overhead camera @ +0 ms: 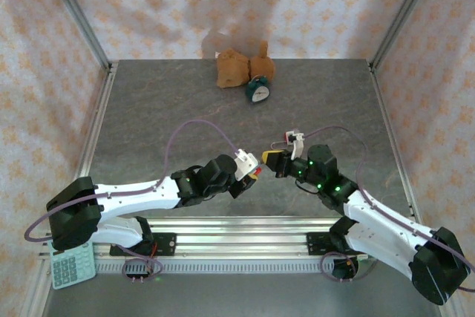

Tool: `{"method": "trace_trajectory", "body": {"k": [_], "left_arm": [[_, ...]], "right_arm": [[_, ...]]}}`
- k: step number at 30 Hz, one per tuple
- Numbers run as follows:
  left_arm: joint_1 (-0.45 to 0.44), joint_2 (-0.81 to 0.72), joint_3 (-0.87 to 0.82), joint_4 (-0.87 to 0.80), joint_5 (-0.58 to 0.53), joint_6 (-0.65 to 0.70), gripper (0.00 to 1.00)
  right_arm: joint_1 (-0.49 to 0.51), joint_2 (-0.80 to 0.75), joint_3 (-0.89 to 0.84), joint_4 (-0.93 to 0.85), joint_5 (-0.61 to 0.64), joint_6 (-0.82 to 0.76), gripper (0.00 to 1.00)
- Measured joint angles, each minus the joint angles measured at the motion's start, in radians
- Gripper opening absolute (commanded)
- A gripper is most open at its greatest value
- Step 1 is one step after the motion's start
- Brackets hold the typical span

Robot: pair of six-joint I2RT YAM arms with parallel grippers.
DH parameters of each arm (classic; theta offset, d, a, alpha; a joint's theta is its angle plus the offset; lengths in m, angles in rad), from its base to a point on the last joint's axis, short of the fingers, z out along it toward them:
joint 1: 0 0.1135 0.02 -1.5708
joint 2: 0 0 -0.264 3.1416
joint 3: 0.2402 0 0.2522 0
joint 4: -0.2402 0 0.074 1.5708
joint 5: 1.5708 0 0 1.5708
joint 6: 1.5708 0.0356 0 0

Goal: Unlock with the key

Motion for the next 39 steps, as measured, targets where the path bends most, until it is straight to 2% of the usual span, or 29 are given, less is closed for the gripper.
{"method": "trace_trajectory", "body": {"k": [29, 34, 39], "left_arm": [[0.006, -0.009, 0.004, -0.040, 0.021, 0.005, 0.19], [0.006, -0.009, 0.004, -0.043, 0.020, 0.023, 0.19], [0.005, -0.021, 0.006, -0.025, 0.020, 0.034, 0.19]], "right_arm": [[0.015, 0.132, 0.014, 0.054, -0.074, 0.000, 0.10], [0.016, 0.127, 0.016, 0.042, -0.074, 0.000, 0.14], [0.030, 0.108, 0.043, -0.031, -0.071, 0.000, 0.25]]}}
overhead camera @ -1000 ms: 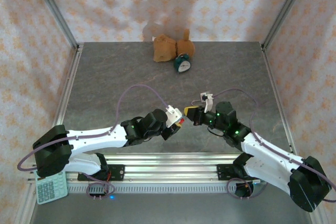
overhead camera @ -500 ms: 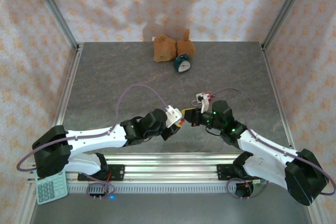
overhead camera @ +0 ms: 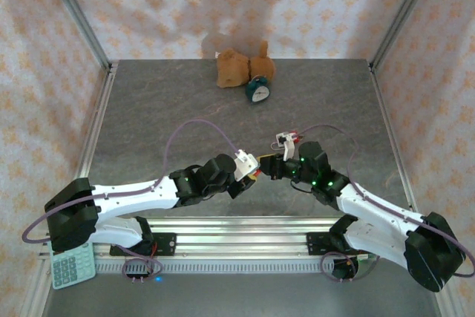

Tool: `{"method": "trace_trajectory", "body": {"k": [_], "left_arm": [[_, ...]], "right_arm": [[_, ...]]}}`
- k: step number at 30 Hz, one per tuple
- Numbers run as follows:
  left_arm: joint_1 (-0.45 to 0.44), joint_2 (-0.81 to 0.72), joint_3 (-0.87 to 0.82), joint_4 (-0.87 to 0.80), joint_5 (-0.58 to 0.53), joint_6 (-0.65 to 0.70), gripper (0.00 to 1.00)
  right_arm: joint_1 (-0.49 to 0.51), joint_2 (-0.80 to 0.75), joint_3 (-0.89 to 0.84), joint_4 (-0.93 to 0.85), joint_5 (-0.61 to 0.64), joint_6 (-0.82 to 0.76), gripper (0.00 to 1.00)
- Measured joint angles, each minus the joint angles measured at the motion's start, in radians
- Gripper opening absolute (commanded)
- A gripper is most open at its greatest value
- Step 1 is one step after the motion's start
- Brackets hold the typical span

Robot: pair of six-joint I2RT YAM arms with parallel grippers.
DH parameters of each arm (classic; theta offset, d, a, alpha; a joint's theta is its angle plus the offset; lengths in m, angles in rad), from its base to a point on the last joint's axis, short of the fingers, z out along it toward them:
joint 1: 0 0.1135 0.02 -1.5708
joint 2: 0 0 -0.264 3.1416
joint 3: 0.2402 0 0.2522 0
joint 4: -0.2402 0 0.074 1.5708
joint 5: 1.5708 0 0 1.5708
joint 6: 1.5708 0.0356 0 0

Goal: Unlock with the key

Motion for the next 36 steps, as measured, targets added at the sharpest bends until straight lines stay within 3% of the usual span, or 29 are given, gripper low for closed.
{"method": "trace_trajectory", "body": {"k": [9, 24, 30, 36], "left_arm": [[-0.002, -0.072, 0.001, 0.021, -0.040, 0.000, 0.19], [-0.004, -0.091, 0.000, 0.031, -0.140, 0.034, 0.20], [-0.063, -0.081, 0.031, -0.021, -0.330, 0.159, 0.20], [-0.170, 0.022, 0.075, 0.026, -0.602, 0.409, 0.20]], "right_arm": [[0.014, -0.105, 0.066, -0.155, 0.101, -0.005, 0.47], [-0.004, -0.290, 0.094, -0.335, 0.282, 0.013, 0.59], [-0.050, -0.328, 0.090, -0.380, 0.410, 0.073, 0.61], [-0.083, -0.358, 0.069, -0.388, 0.439, 0.110, 0.61]]}}
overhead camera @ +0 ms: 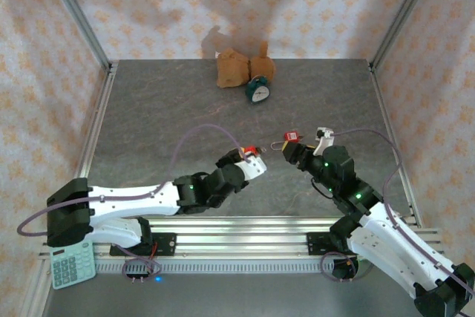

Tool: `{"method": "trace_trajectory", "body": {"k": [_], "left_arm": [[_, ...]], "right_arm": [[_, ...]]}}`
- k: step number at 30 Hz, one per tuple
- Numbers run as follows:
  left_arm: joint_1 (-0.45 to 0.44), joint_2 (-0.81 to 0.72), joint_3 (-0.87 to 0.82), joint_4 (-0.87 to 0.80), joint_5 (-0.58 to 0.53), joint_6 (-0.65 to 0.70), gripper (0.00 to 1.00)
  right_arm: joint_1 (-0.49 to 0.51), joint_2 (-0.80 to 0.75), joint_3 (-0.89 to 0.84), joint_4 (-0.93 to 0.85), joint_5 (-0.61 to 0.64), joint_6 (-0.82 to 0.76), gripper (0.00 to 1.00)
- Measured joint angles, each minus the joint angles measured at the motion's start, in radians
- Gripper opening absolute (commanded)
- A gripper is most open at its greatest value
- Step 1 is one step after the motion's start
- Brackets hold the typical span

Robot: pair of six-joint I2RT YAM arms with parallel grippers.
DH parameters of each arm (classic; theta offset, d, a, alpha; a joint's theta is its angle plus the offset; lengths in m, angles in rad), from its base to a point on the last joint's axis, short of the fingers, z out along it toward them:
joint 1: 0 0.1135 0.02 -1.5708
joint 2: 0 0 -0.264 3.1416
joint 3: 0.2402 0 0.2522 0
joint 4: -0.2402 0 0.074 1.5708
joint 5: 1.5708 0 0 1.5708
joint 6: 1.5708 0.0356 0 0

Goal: Unlock with the key

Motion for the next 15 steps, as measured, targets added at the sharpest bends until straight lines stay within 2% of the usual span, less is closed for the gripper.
{"method": "trace_trajectory", "body": {"k": [6, 15], "left_arm": [[-0.055, 0.099, -0.038, 0.176, -0.213, 0.293, 0.19], [-0.100, 0.159, -0.121, 0.450, -0.367, 0.597, 0.19]], "right_arm": [[-0.001, -0.003, 0.000, -0.015, -0.009, 0.000, 0.61], [-0.002, 0.010, 0.000, -0.013, -0.115, -0.044, 0.62]]}}
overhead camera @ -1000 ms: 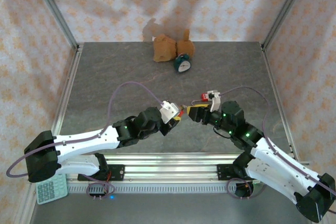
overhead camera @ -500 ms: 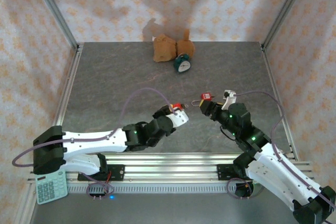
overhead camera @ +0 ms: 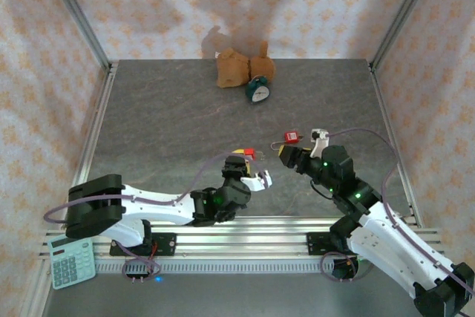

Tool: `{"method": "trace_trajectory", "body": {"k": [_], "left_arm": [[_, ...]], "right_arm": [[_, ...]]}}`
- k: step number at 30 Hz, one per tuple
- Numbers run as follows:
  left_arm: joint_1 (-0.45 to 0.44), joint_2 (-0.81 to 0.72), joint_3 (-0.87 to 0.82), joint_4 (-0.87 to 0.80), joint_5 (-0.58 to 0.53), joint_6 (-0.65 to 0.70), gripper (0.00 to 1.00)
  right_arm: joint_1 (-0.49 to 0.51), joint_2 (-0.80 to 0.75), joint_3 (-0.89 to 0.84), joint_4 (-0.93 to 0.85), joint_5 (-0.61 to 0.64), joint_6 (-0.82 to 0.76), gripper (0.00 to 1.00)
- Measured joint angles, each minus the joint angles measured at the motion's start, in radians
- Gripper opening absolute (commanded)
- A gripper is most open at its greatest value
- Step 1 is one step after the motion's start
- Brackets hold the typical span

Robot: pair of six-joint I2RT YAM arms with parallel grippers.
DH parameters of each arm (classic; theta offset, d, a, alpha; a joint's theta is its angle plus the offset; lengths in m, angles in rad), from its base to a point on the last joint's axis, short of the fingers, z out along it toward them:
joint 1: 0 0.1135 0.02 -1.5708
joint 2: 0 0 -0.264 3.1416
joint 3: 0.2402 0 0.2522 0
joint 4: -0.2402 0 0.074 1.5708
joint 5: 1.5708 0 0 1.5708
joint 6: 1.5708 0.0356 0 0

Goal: Unlock with the key

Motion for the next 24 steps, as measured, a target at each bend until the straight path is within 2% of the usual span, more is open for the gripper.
{"method": "trace_trajectory", "body": {"k": [7, 13, 24], "left_arm": [[-0.023, 0.147, -0.058, 0.277, -0.067, 0.221, 0.19], [-0.040, 0.241, -0.077, 0.472, -0.104, 0.360, 0.18], [-0.053, 0.267, -0.087, 0.568, -0.128, 0.409, 0.17]], "right_arm": [[0.000, 0.061, 0.000, 0.008, -0.106, -0.035, 0.62], [0.000, 0.111, 0.000, 0.015, -0.157, -0.066, 0.62], [0.024, 0.248, 0.019, 0.014, -0.216, -0.110, 0.63]]}}
